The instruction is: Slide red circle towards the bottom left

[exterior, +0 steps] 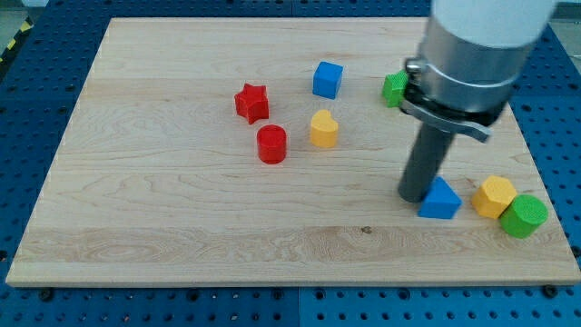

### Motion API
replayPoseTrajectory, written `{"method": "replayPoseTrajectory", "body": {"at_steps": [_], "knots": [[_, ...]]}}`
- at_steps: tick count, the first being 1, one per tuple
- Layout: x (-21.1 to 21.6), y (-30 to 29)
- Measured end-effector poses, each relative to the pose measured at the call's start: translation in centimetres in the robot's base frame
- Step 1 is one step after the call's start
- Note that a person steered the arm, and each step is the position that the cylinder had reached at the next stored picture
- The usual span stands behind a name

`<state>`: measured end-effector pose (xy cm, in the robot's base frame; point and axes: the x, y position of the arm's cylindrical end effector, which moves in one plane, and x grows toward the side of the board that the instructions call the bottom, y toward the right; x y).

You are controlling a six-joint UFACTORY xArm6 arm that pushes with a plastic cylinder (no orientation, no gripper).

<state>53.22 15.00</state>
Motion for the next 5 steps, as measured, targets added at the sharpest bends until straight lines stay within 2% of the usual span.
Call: {"method": "replayPoseTrajectory", "body": {"at_steps": [2, 3, 5], "knots": [[2.6, 3.9], [2.3, 1.1], [-0.5, -13.9]]}}
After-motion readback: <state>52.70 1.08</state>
